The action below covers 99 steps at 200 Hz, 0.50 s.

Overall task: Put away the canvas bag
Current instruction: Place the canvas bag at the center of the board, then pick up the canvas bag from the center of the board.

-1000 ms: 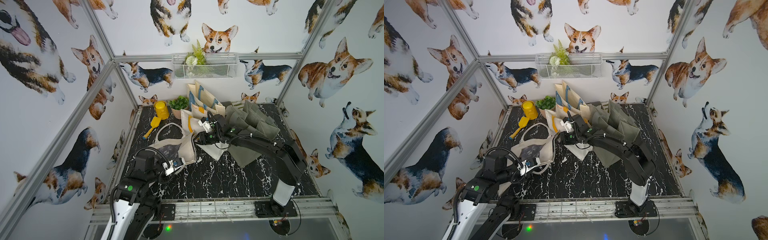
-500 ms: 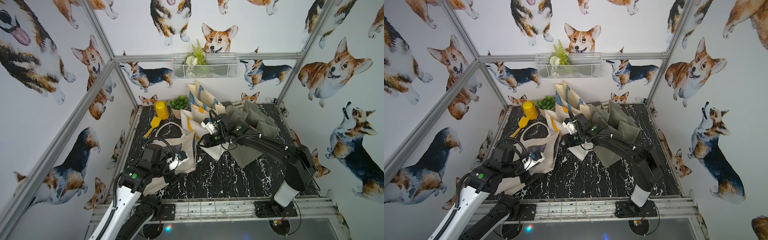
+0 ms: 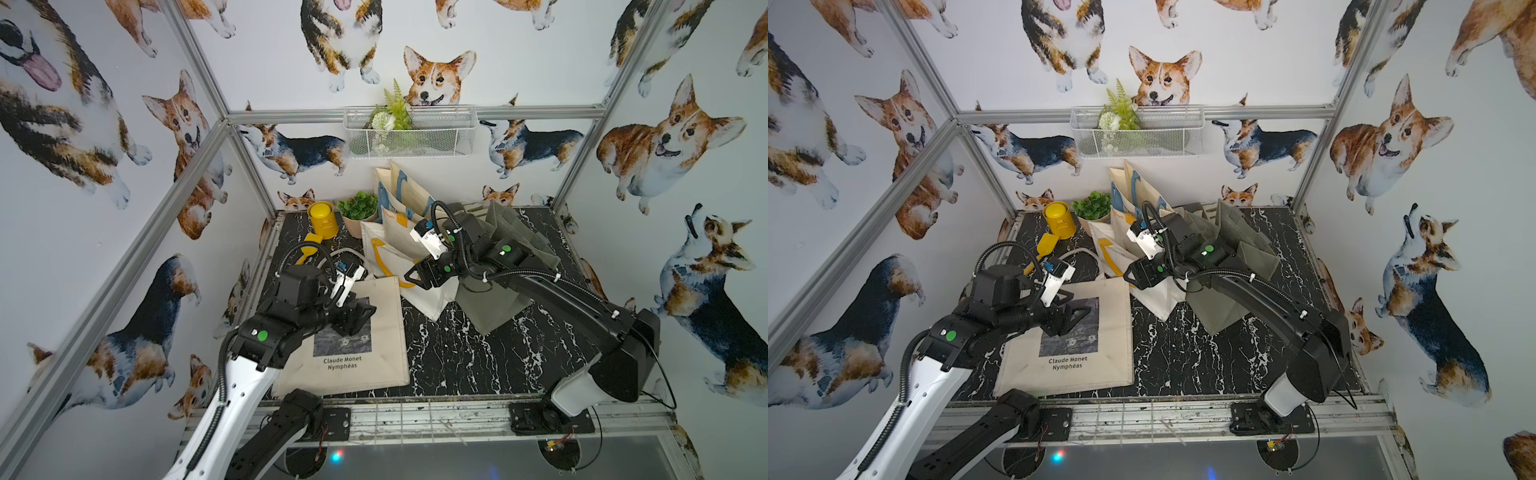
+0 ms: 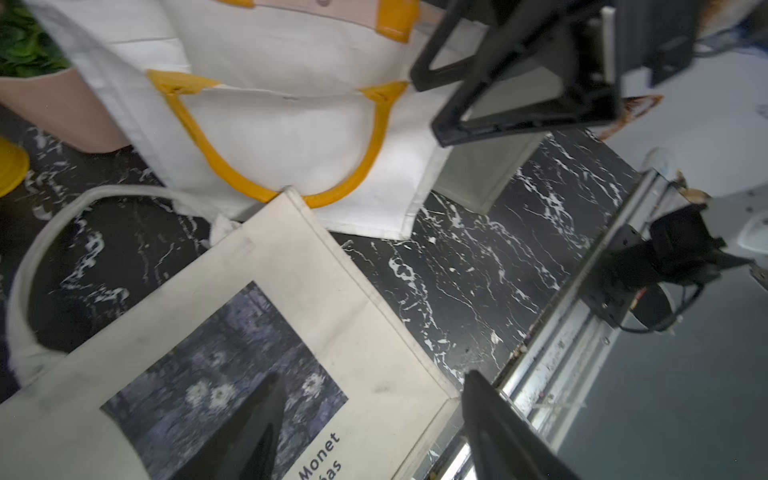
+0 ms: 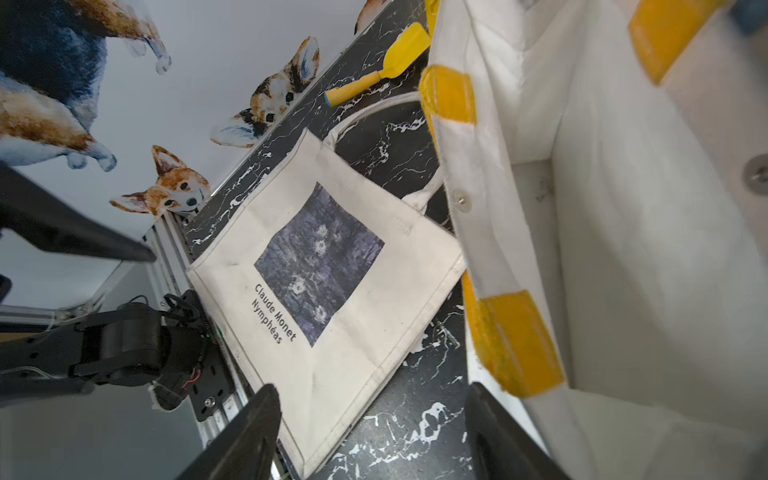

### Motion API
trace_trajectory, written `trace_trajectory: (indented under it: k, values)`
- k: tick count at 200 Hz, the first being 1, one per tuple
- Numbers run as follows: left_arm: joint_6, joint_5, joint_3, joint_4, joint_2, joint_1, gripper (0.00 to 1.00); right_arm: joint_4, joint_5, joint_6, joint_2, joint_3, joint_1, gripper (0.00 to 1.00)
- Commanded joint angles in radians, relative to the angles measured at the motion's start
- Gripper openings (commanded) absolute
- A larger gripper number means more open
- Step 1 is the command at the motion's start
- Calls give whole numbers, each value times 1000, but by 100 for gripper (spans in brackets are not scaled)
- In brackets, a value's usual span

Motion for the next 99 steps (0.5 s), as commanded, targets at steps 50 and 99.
trace_trajectory:
  k: [50,99]
  values:
    - [-114,-106,277,137,277,172,84,-183,123,-254,-34,49,-97,92]
    - [-68,-68,281,284,321,184,85,-211,152,-316,-153,-100,-97,92]
